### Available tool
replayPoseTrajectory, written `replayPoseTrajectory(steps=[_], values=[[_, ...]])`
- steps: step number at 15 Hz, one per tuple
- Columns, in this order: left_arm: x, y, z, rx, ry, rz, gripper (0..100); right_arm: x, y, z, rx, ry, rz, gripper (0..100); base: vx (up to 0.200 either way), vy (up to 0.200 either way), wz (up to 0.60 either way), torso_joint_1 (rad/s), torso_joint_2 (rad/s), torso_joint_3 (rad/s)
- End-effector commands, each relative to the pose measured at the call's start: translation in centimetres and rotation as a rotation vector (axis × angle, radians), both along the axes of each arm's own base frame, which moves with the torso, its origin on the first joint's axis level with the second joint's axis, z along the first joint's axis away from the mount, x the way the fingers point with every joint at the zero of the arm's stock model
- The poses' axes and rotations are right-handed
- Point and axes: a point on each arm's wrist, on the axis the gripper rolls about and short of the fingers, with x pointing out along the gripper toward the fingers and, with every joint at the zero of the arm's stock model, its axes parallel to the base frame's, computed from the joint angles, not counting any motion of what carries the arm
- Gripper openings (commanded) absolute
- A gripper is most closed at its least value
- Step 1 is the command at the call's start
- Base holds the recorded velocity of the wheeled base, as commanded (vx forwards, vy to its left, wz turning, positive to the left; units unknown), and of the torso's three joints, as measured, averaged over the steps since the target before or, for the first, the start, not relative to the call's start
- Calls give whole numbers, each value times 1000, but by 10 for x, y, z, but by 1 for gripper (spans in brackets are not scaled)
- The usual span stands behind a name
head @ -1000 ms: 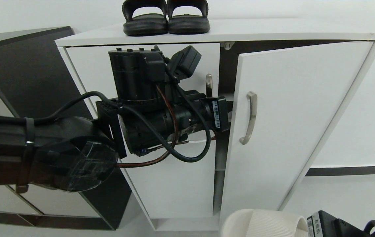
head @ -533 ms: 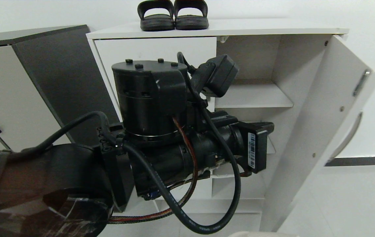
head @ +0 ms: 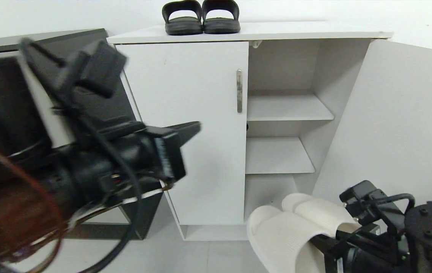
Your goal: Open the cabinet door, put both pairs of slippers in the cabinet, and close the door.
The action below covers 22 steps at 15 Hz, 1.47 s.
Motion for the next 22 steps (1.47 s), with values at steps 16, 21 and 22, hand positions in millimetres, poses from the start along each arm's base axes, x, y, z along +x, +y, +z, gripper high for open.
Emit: replayPoseTrajectory(steps=[16, 21, 22], values=[[-172, 150, -190, 153, -31, 415, 0, 25, 9, -17, -70, -1, -148, 0, 0, 0, 0, 0, 0, 0], [-174, 155, -194, 232, -58, 371, 0, 21, 3, -18, -85, -30, -133, 0, 0, 0, 0, 0, 0, 0], [-173, 155, -194, 197, -41, 394, 0, 21, 3, -19, -90, -26, -132, 0, 0, 0, 0, 0, 0, 0]])
